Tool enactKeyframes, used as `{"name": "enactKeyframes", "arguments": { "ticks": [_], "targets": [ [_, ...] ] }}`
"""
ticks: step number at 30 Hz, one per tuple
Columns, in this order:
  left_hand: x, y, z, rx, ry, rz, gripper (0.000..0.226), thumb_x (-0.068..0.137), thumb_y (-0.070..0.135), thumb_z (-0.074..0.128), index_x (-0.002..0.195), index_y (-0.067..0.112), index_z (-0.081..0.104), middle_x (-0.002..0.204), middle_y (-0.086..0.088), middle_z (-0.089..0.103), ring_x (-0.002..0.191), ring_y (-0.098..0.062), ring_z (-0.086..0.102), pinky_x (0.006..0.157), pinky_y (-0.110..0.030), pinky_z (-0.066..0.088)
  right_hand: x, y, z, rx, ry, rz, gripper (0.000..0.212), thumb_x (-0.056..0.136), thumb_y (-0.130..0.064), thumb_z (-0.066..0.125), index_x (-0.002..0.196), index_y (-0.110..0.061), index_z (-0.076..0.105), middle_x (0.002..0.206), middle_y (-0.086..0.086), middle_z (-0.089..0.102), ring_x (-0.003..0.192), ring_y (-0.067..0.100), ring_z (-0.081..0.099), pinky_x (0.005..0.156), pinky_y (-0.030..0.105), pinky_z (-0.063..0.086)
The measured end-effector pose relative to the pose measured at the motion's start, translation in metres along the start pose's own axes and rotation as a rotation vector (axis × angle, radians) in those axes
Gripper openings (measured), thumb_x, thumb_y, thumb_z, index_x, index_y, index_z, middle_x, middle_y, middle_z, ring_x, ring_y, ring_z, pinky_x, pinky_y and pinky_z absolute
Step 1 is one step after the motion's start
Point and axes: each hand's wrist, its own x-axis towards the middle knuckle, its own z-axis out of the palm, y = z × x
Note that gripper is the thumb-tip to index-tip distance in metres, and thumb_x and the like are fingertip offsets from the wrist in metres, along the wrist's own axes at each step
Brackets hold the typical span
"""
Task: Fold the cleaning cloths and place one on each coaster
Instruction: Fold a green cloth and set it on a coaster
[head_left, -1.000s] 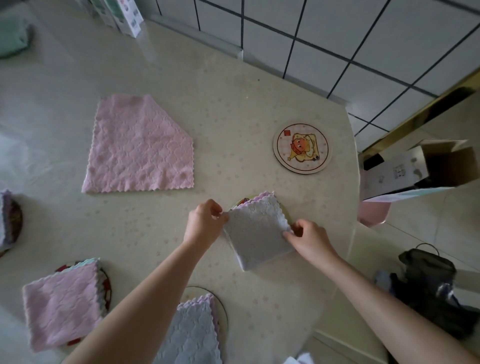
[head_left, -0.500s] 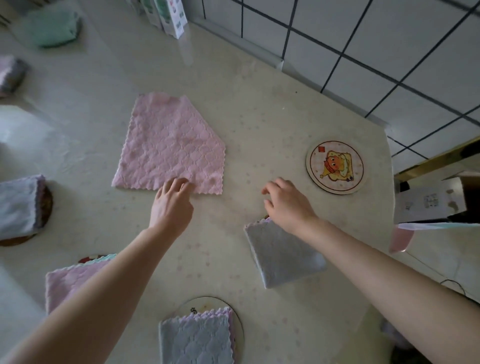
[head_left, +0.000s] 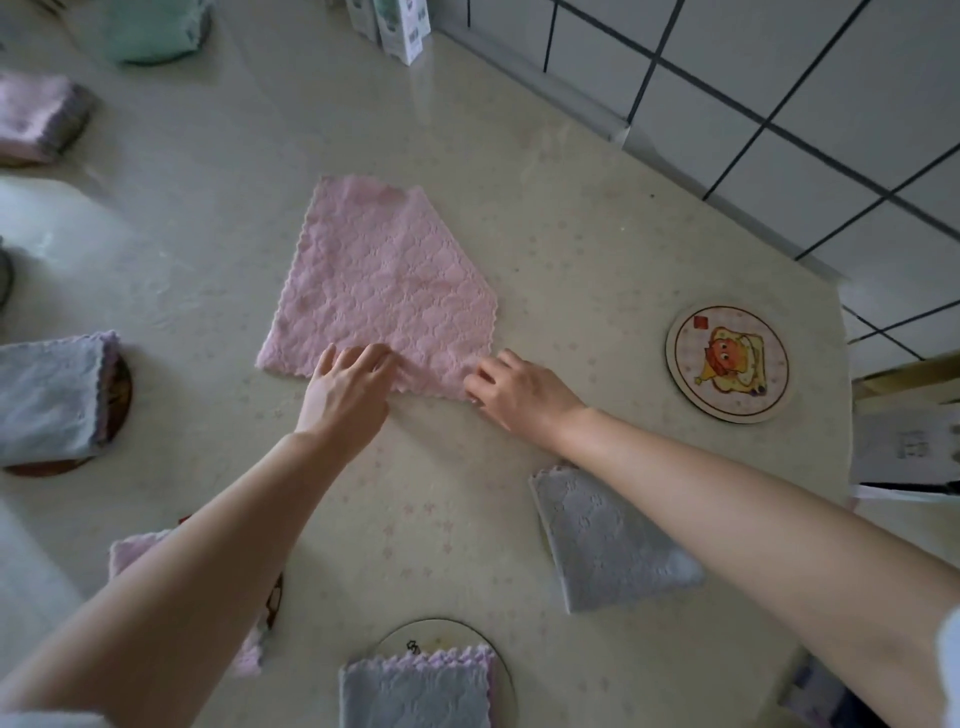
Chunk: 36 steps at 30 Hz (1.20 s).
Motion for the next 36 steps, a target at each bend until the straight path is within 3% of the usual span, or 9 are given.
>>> {"name": "enactKeyframes", "arguments": {
  "ticks": [3, 7, 13, 18, 23, 27, 31, 34, 36],
  "targets": [
    [0.005, 0.001, 0.002, 0.039, 0.011, 0.004, 0.035, 0.073, 0.006, 0.064, 0.106, 0.015, 0.063, 0.111, -0.002, 0.061, 0.101, -0.030, 0.057, 0.094, -0.045, 0.043, 0.005, -0.002, 0.005, -0.088, 0.061, -0.013, 0.022, 0.077, -0.009, 0.047, 0.087, -0.018, 0.064, 0.084, 0.002, 0.063, 0.069, 0.023, 0.059, 0.046, 0.027, 0.043],
    [0.010, 0.000, 0.003, 0.066, 0.008, -0.018, 0.031, 0.075, 0.009, 0.063, 0.106, 0.015, 0.062, 0.107, -0.004, 0.060, 0.096, -0.031, 0.057, 0.092, -0.046, 0.044, 0.013, -0.006, 0.004, -0.011, 0.041, 0.061, 0.017, 0.075, -0.008, 0.066, 0.089, -0.017, 0.062, 0.085, 0.003, 0.060, 0.071, 0.026, 0.061, 0.050, 0.030, 0.044],
    [0.013, -0.003, 0.006, -0.046, 0.022, -0.164, 0.044, 0.075, 0.016, 0.065, 0.117, 0.019, 0.055, 0.123, -0.003, 0.052, 0.114, -0.029, 0.047, 0.102, -0.042, 0.036, 0.025, -0.003, -0.031, 0.166, 0.175, 0.133, 0.003, 0.090, -0.013, 0.054, 0.093, -0.014, 0.055, 0.093, 0.003, 0.059, 0.076, 0.027, 0.059, 0.055, 0.037, 0.051],
    [0.001, -0.024, 0.010, -0.175, 0.202, -0.323, 0.040, 0.080, 0.009, 0.058, 0.120, 0.015, 0.057, 0.130, -0.005, 0.055, 0.119, -0.031, 0.046, 0.104, -0.042, 0.032, 0.024, 0.001, -0.072, 0.738, 0.271, 0.285, 0.006, 0.096, -0.013, 0.049, 0.092, -0.009, 0.050, 0.086, 0.005, 0.063, 0.063, 0.014, 0.067, 0.058, 0.038, 0.053],
    [0.004, -0.052, -0.011, -0.333, 0.253, -0.490, 0.031, 0.089, 0.006, 0.051, 0.113, 0.013, 0.068, 0.123, -0.009, 0.063, 0.112, -0.034, 0.053, 0.097, -0.040, 0.041, 0.032, 0.020, -0.088, 1.036, 0.310, 0.437, 0.015, 0.098, -0.009, 0.044, 0.086, -0.018, 0.046, 0.093, 0.012, 0.061, 0.079, 0.014, 0.072, 0.074, 0.040, 0.059],
    [0.034, -0.075, -0.040, -0.654, 0.298, -0.578, 0.038, 0.086, -0.002, 0.048, 0.115, 0.013, 0.068, 0.120, -0.012, 0.063, 0.108, -0.031, 0.059, 0.094, -0.041, 0.050, 0.053, 0.041, -0.098, 0.998, 0.302, 0.561, 0.016, 0.097, -0.012, 0.046, 0.083, -0.019, 0.046, 0.091, 0.006, 0.060, 0.086, 0.019, 0.070, 0.084, 0.045, 0.056],
    [0.073, -0.085, -0.086, -1.123, 0.374, -0.715, 0.042, 0.082, -0.008, 0.046, 0.109, 0.014, 0.069, 0.101, -0.013, 0.065, 0.094, -0.023, 0.063, 0.089, -0.043, 0.054, 0.078, 0.055, -0.125, 0.681, 0.320, 0.572, 0.009, 0.096, -0.020, 0.045, 0.094, -0.012, 0.049, 0.091, 0.010, 0.063, 0.085, 0.027, 0.063, 0.080, 0.050, 0.051],
    [0.089, -0.085, -0.122, -1.011, 0.491, -0.633, 0.037, 0.083, -0.006, 0.049, 0.112, 0.004, 0.068, 0.095, -0.015, 0.067, 0.086, -0.020, 0.058, 0.075, -0.027, 0.050, 0.089, 0.054, -0.156, 0.600, 0.445, 0.519, 0.011, 0.098, -0.019, 0.042, 0.097, -0.010, 0.048, 0.086, 0.005, 0.061, 0.078, 0.019, 0.060, 0.072, 0.041, 0.051],
    [0.089, -0.082, -0.143, -0.766, 0.641, -0.552, 0.035, 0.082, -0.003, 0.048, 0.110, 0.001, 0.069, 0.105, -0.020, 0.067, 0.093, -0.025, 0.061, 0.078, -0.022, 0.042, 0.089, 0.048, -0.175, 0.582, 0.570, 0.445, 0.008, 0.098, -0.018, 0.041, 0.095, -0.012, 0.046, 0.077, -0.004, 0.055, 0.068, 0.008, 0.053, 0.061, 0.028, 0.045]
  ]
}}
